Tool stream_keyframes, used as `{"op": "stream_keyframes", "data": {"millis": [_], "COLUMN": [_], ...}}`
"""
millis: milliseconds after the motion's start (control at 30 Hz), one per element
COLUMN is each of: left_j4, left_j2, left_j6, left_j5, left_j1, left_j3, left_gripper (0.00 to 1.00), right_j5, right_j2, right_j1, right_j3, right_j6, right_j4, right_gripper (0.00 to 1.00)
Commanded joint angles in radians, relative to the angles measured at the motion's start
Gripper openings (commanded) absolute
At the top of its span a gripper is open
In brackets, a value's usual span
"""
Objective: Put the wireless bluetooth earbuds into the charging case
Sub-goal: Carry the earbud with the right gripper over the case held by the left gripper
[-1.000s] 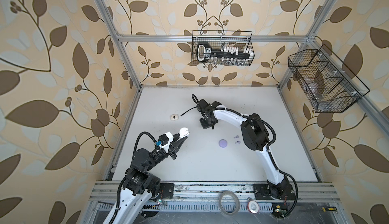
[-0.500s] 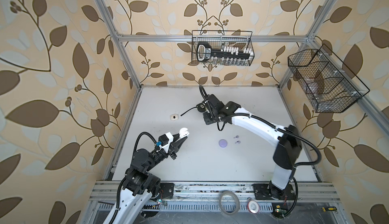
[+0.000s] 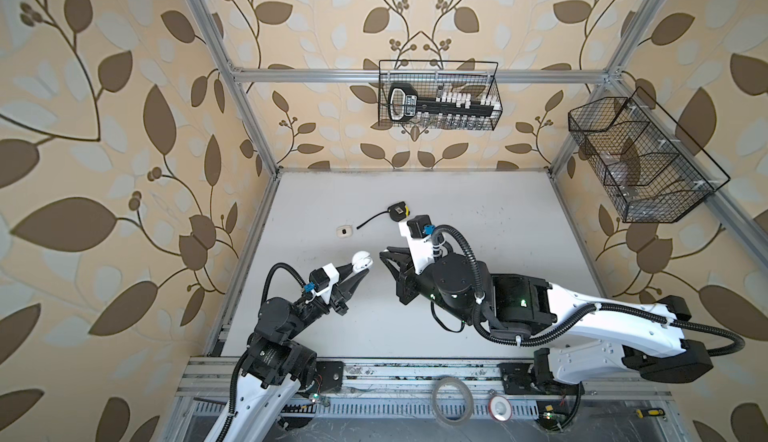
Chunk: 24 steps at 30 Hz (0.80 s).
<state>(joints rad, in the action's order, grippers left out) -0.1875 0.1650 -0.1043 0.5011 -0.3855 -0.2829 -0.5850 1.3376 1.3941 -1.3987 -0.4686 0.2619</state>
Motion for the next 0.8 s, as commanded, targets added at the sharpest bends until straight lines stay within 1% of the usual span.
{"op": "stream_keyframes", "data": {"millis": [0,167,333,433,767], "left_j4": [-0.056,-0.046,-0.026,-0.023,-0.019], "left_j2": [-0.008,-0.025,-0.038,-0.046,-0.045], "left_j6": [0.000,0.000,0.002,0.007,0.015], "left_j5": [0.032,0.034,0.039,0.039,0.034], "left_j1": [-0.003,-0.003,-0.003,-0.003,-0.003], "left_j3": [-0.006,-0.008,-0.015,-0.017,-0.020], "left_gripper": [0.00,0.00,0.00,0.00,0.00], "right_j5": [-0.054,-0.021,-0.048,-0.077,-0.096], "right_j2": [0.039,0.077,0.120,0.149,0.163], "right_j1": [0.013,0.018,0.018,0.018,0.017], "right_j3": [0.025,0.041,0.052,0.053,0.088], "right_j6": [0.048,0.081,0.109,0.110,0.111], "right_j4": [-0.125,-0.221,-0.280,-0.287,-0.313], "right_gripper": [0.11,0.10,0.10,0.10,0.09]}}
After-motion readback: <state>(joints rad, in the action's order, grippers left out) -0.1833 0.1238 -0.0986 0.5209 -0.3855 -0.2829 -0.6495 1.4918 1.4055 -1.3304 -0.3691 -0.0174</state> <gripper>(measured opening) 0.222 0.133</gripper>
